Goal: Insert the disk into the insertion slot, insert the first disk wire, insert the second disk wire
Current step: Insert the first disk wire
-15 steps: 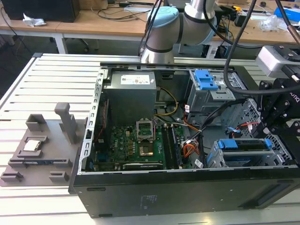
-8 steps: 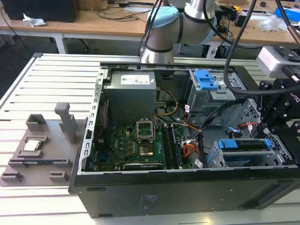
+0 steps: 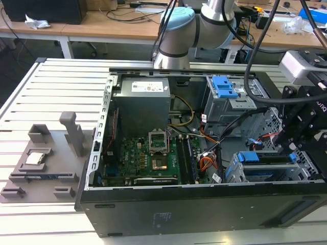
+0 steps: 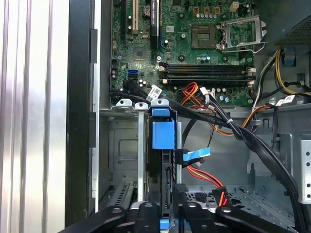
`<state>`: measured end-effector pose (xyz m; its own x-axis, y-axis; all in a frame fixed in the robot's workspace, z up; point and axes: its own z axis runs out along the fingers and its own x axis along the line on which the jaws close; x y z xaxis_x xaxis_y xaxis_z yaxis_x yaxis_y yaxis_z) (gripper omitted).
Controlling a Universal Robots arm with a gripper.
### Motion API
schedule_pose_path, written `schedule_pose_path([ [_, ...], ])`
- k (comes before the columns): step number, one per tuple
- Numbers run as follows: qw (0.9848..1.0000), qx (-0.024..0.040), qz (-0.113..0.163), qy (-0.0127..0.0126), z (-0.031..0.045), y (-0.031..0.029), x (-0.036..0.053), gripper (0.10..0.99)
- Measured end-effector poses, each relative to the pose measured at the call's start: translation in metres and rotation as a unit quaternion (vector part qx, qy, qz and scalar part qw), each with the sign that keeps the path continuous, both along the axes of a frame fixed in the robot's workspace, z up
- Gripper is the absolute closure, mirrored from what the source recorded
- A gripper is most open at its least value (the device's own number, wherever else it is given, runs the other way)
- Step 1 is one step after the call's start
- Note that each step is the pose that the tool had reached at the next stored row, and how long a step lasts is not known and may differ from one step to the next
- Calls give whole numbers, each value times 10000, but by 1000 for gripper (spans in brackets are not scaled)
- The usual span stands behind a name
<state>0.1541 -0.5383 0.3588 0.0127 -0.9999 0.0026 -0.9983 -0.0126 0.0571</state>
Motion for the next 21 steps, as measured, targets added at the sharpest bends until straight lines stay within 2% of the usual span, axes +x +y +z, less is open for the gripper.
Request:
schedule_pose_path([
  [1,10000,0,0,0,0,0,0,792],
  [2,10000,0,0,0,-1,0,1,725],
  [4,10000,2,2,0,-3,21,3,725],
  [5,10000,0,17,0,-2,77,10,725],
  [7,10000,0,34,0,-2,127,18,725],
  [10,10000,0,78,0,-2,245,38,725],
  [14,9999,-1,113,0,-1,326,51,725],
  [16,9998,0,190,0,-2,337,53,725],
  [18,9983,-1,579,0,-2,337,53,725],
  [21,9960,-1,892,0,-2,337,53,725],
])
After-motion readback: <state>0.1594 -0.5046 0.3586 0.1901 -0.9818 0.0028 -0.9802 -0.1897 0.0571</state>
